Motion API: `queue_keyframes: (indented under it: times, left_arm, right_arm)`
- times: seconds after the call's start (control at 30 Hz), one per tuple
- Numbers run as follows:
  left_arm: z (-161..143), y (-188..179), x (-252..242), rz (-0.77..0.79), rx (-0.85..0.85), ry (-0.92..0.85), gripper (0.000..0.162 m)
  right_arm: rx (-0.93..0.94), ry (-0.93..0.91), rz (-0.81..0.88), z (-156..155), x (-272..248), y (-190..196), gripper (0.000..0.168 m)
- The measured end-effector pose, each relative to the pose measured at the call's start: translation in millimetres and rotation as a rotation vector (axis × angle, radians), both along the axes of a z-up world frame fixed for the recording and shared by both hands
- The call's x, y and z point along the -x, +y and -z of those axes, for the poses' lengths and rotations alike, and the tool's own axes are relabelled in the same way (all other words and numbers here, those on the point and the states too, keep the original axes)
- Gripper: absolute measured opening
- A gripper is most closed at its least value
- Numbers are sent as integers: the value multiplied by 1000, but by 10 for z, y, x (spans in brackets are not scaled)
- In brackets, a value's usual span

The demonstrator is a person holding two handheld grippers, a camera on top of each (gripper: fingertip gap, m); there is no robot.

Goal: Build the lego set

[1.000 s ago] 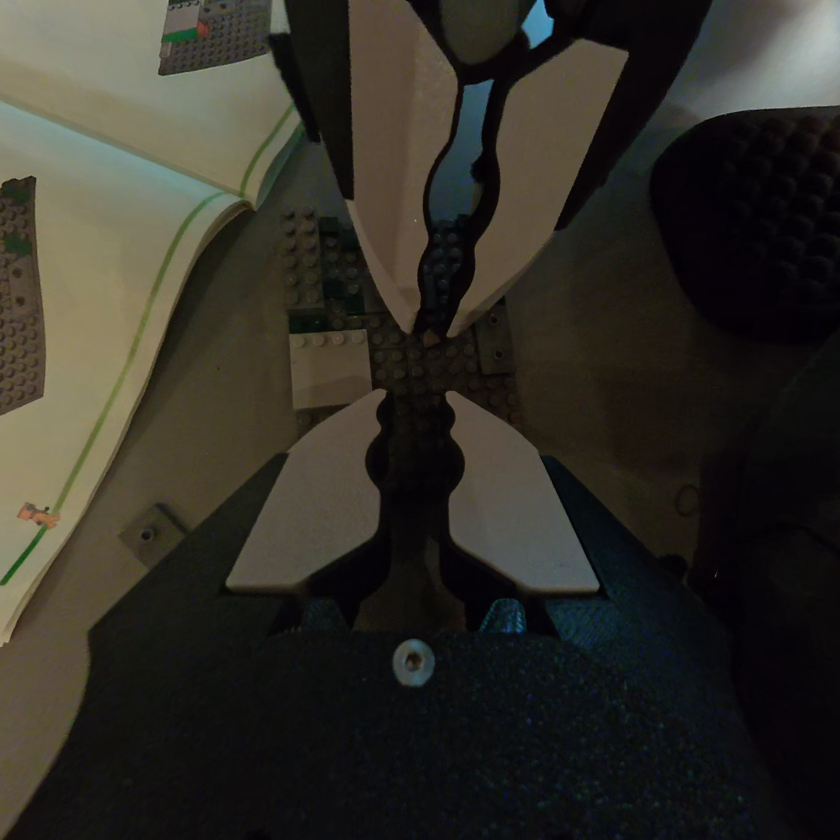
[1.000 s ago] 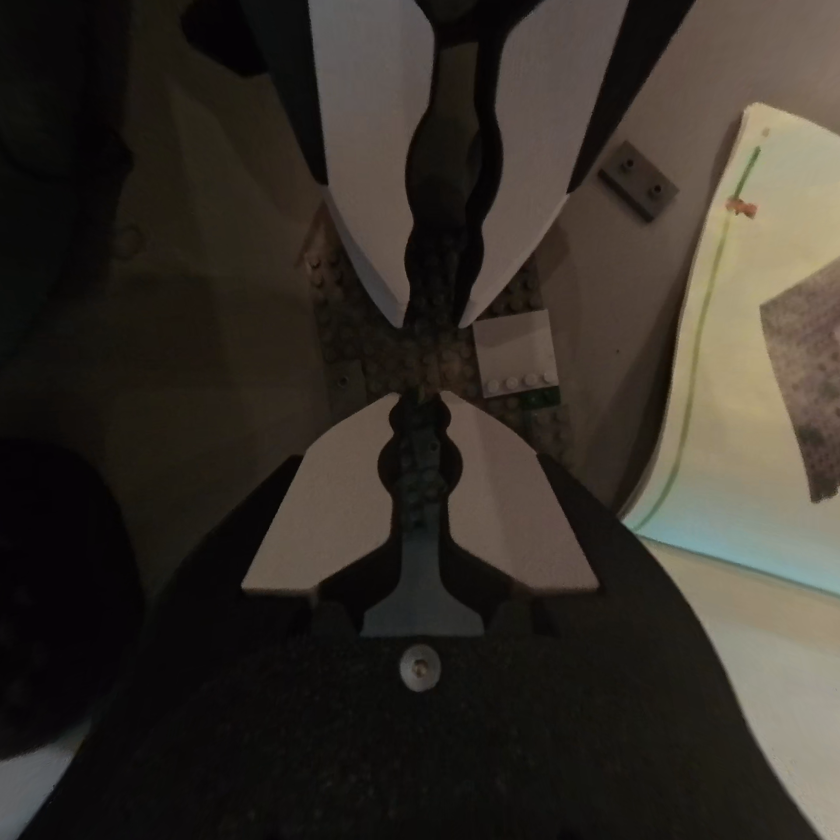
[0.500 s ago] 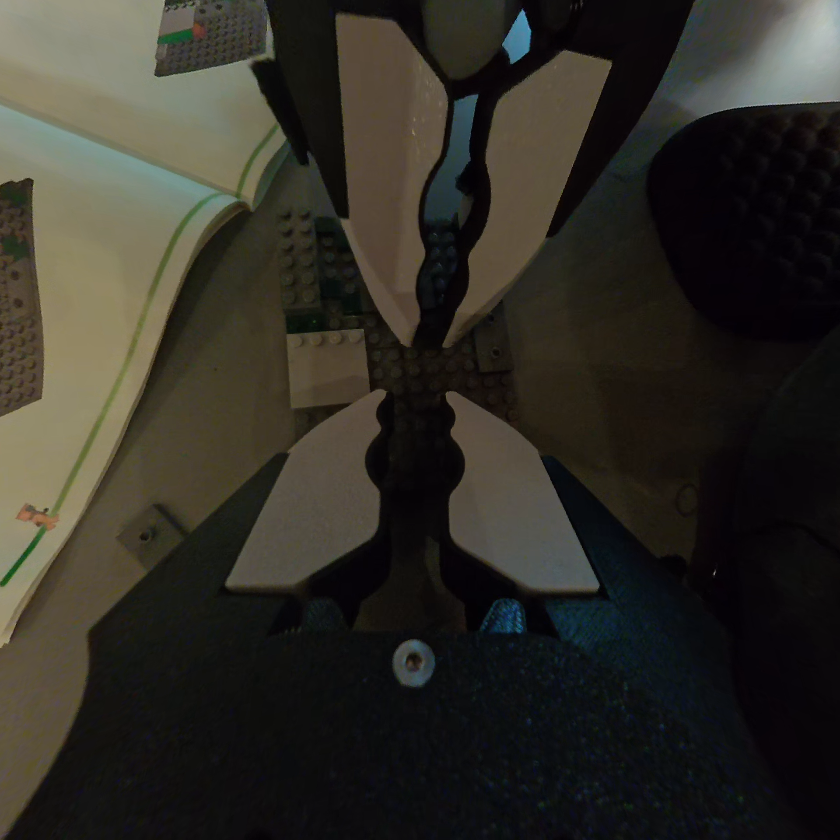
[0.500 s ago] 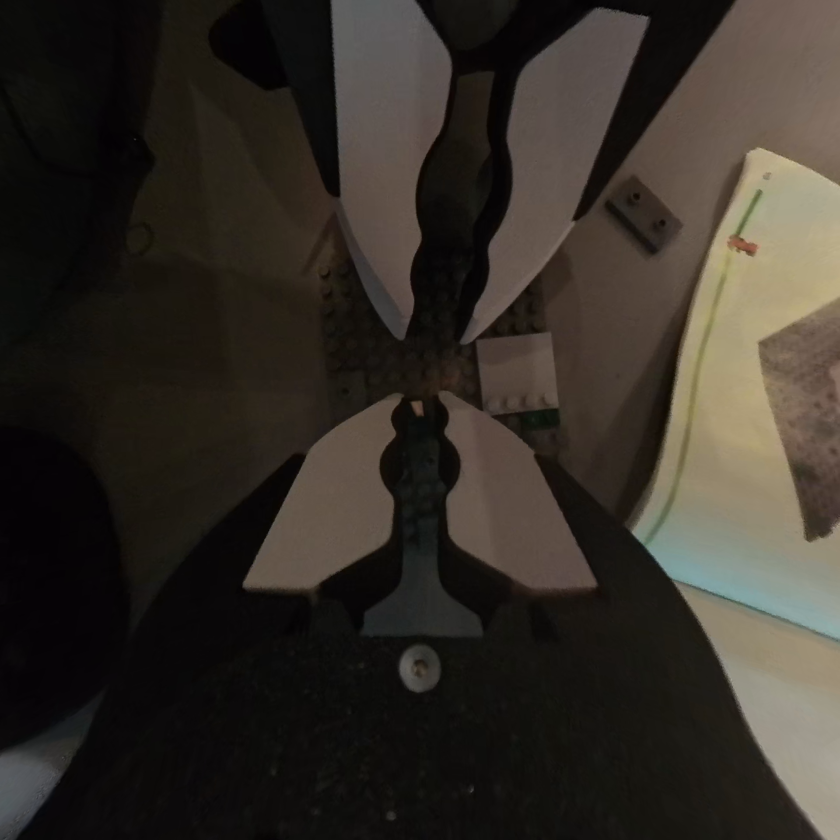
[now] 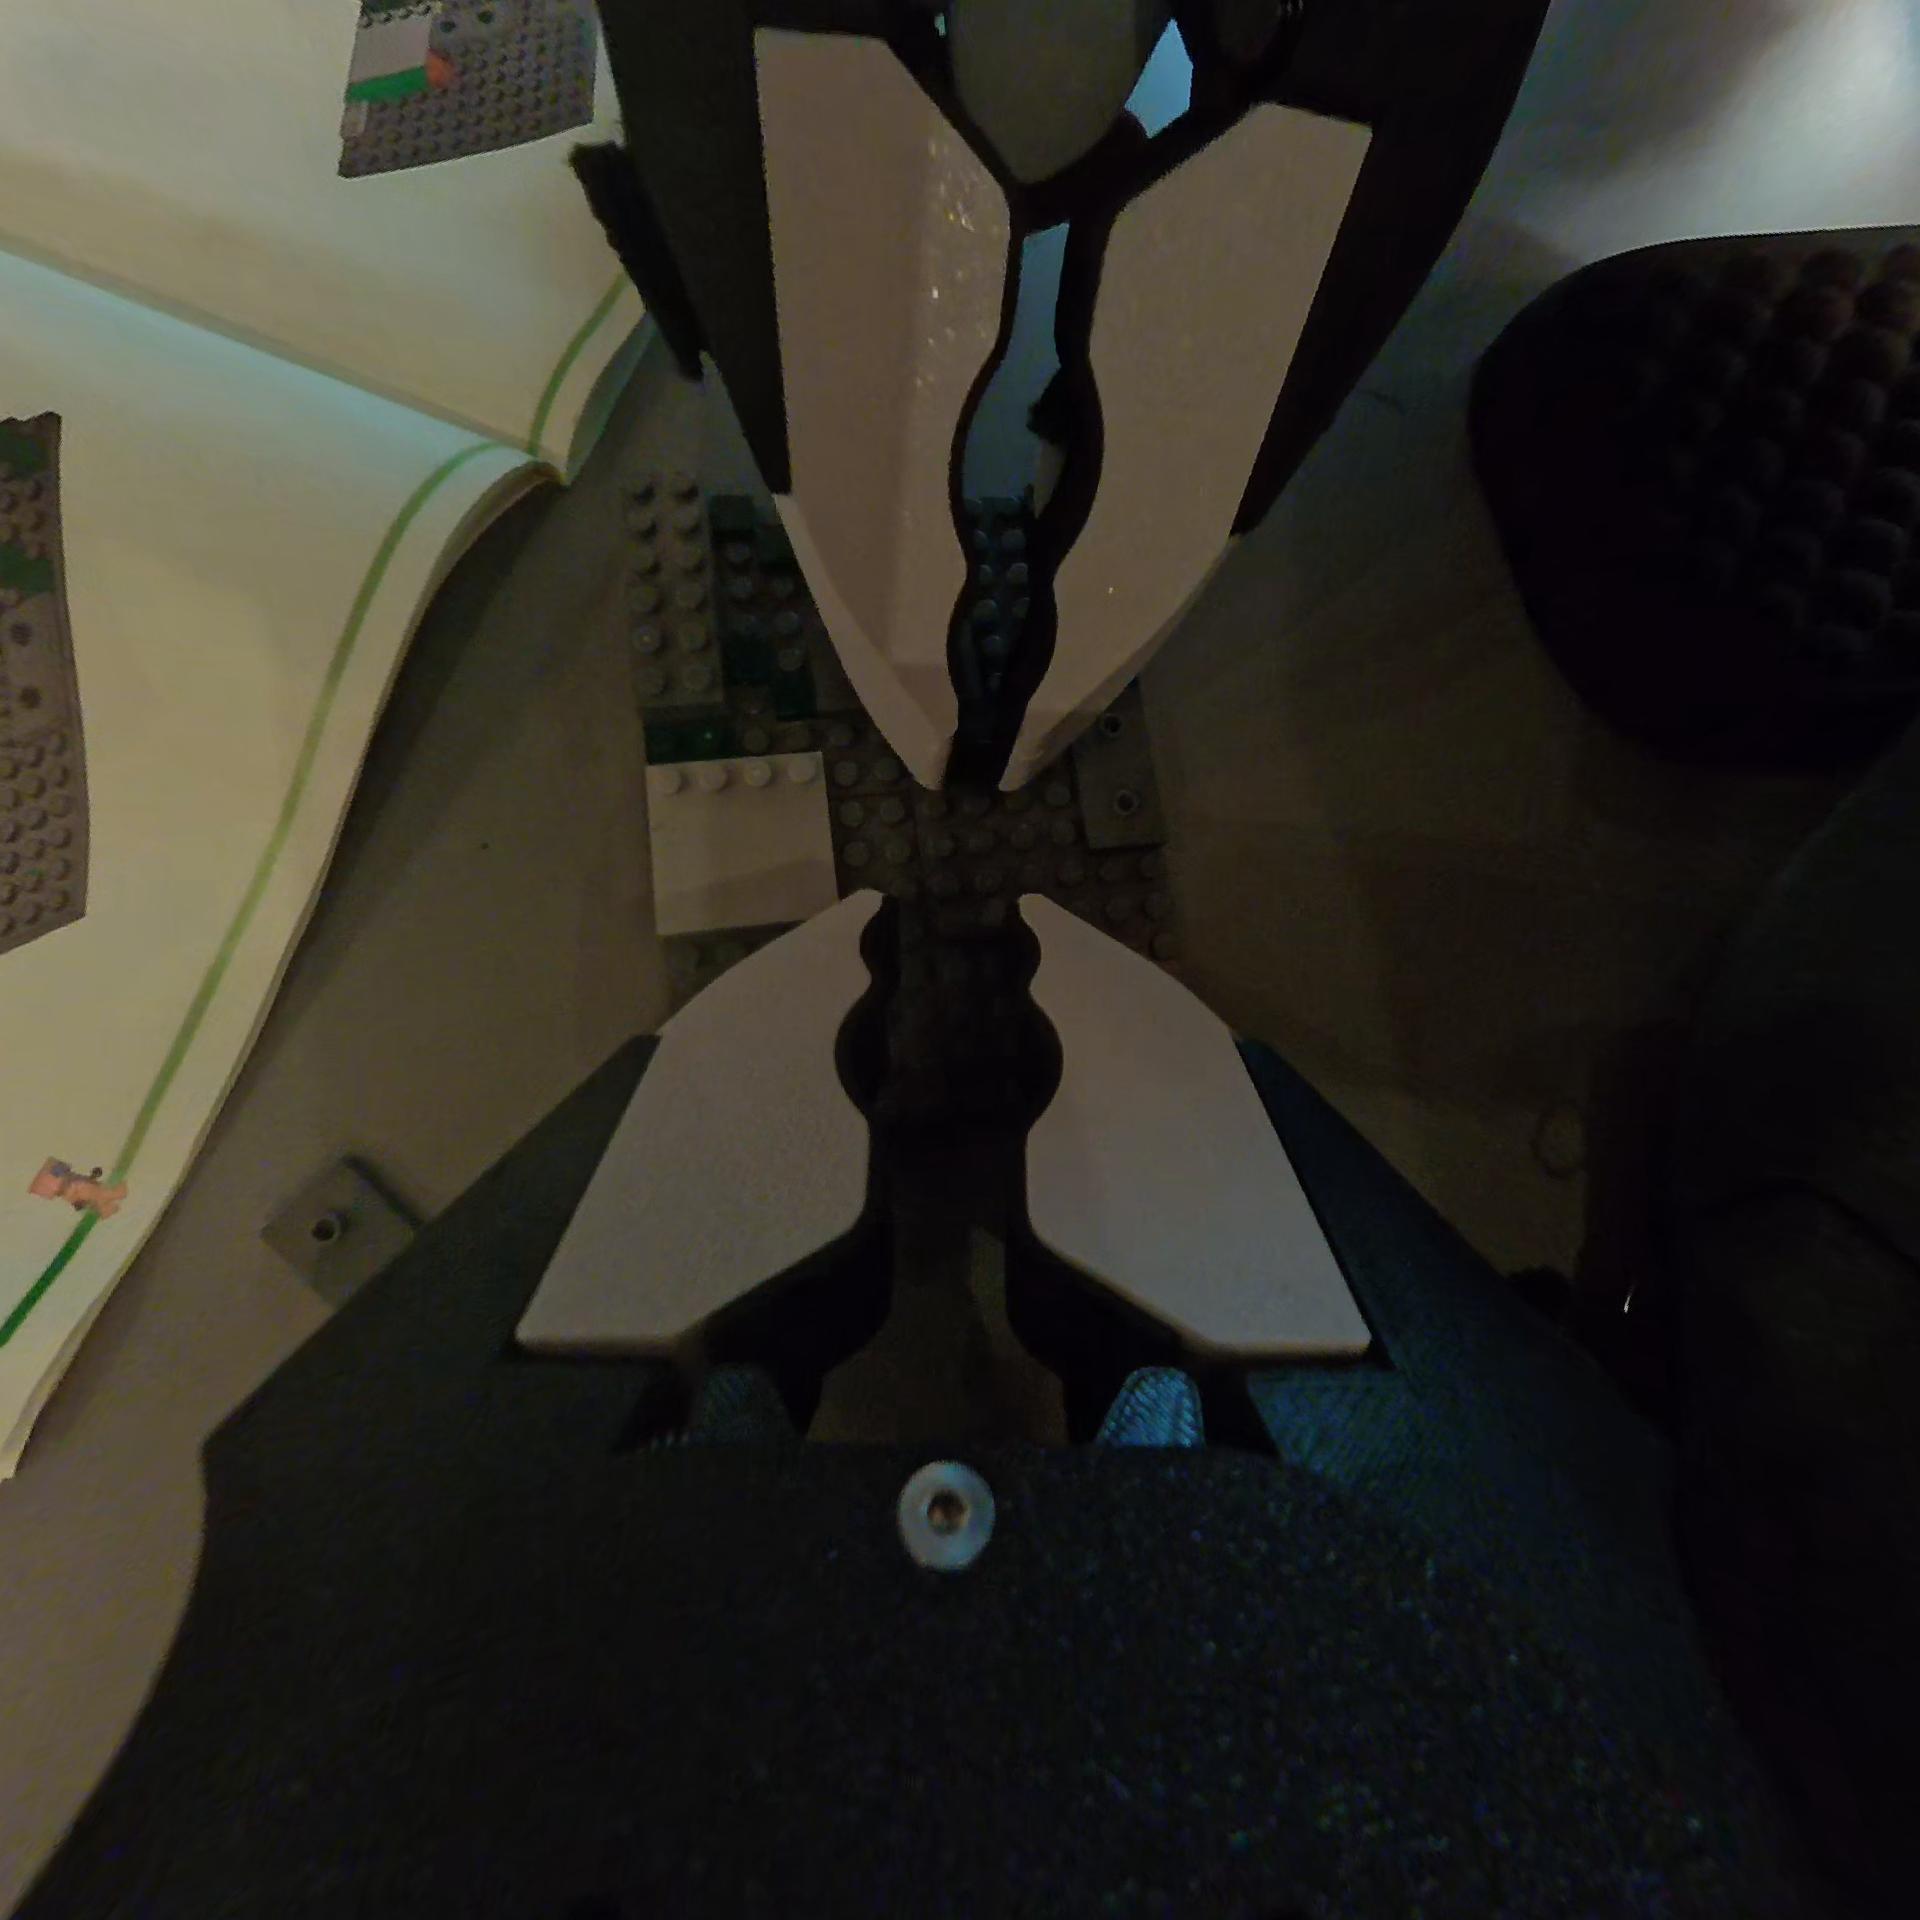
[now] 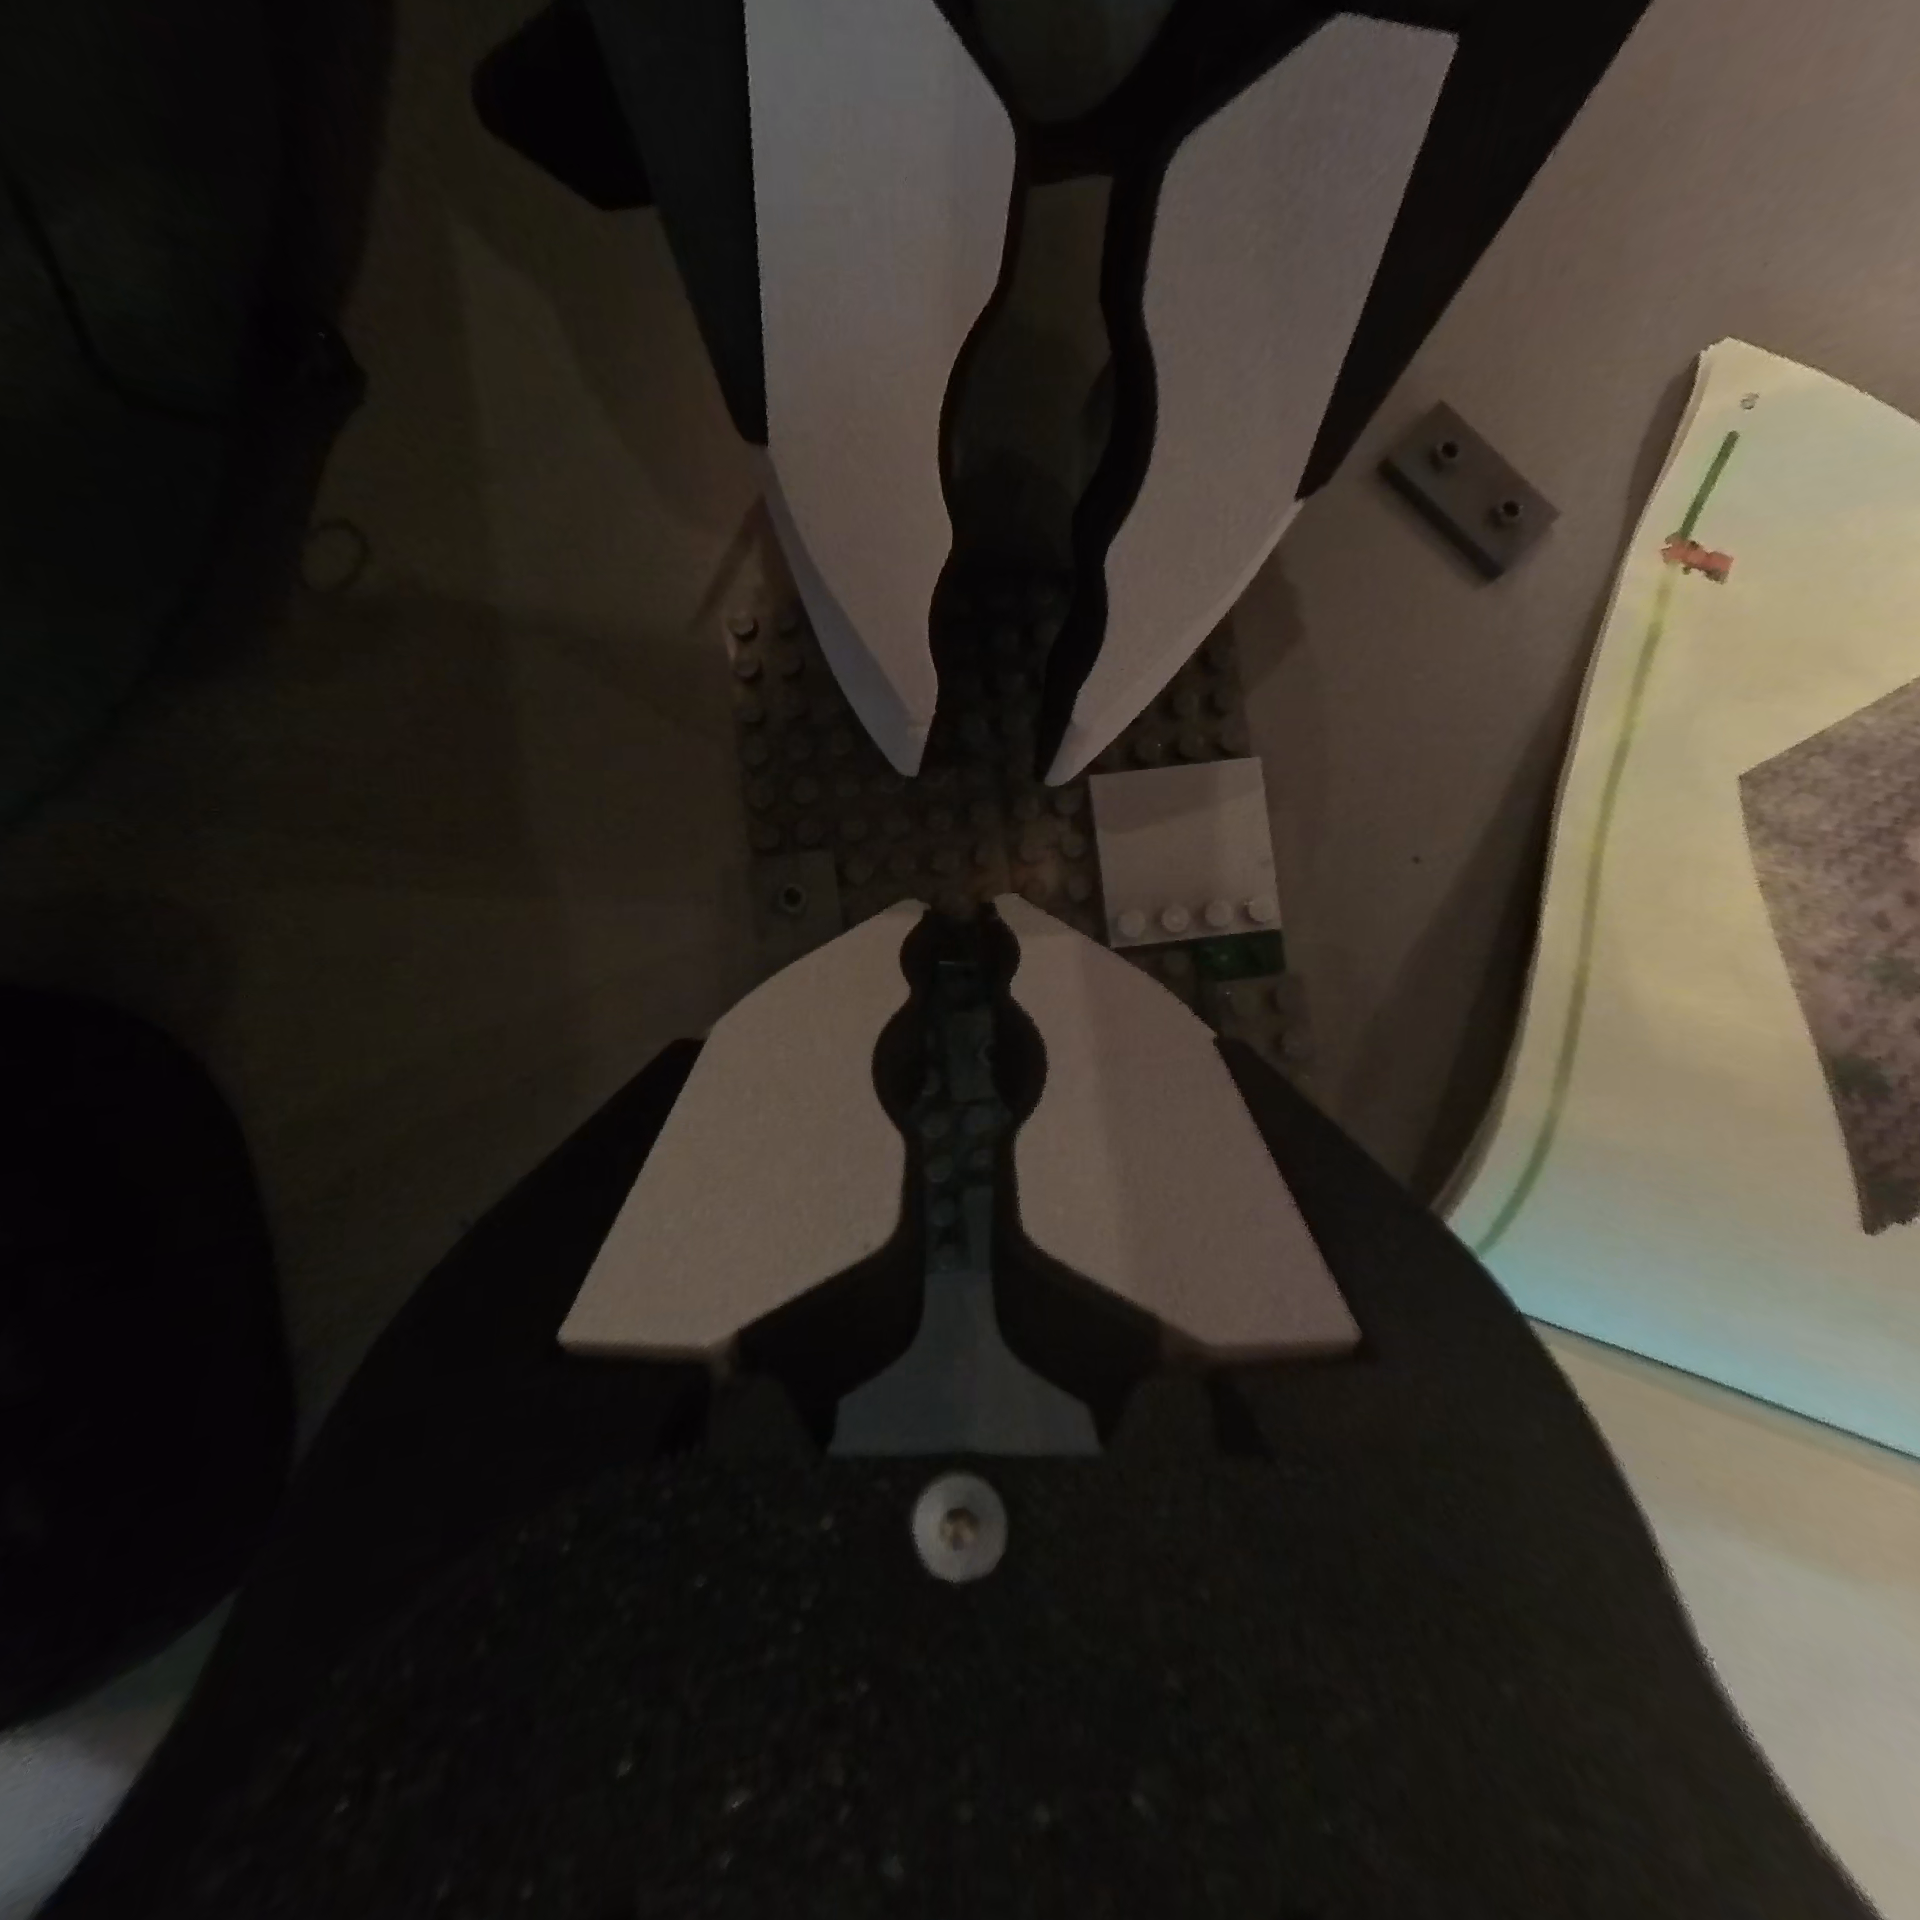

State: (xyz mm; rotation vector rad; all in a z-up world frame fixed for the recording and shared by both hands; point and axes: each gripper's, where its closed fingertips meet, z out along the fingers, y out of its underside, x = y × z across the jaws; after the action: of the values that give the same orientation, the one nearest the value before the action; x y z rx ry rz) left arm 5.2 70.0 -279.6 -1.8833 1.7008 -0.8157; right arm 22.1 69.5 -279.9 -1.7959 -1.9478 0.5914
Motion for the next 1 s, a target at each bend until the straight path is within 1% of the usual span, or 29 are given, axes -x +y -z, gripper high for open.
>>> queue_keyframes:
  times: [0.2,0.33,0.4,0.47,0.6,0.67,0.83,1.0]
  left_arm:
    - [5,-2,-2,1,2,0,20]
    - [-23,16,7,-4,-5,-7,19]
    - [-46,37,13,-10,-8,-16,19]
    - [-59,58,19,-15,-9,-21,19]
    - [-116,102,35,-32,-37,-27,19]
    - [-153,132,61,-47,-56,-29,19]
    - [-128,194,142,-80,-51,-23,19]
    - [-124,210,135,-74,-47,-25,19]
  right_arm:
    - [-7,38,13,-90,-2,40,10]
    - [-42,134,151,-316,-221,263,12]
    - [-81,122,203,-291,-398,410,15]
    - [-47,124,217,-210,-467,508,17]
    - [2,115,148,-61,-422,598,23]
    - [23,121,115,-43,-379,603,23]
    - [65,103,61,13,-358,583,21]
    - [96,133,56,21,-333,564,17]
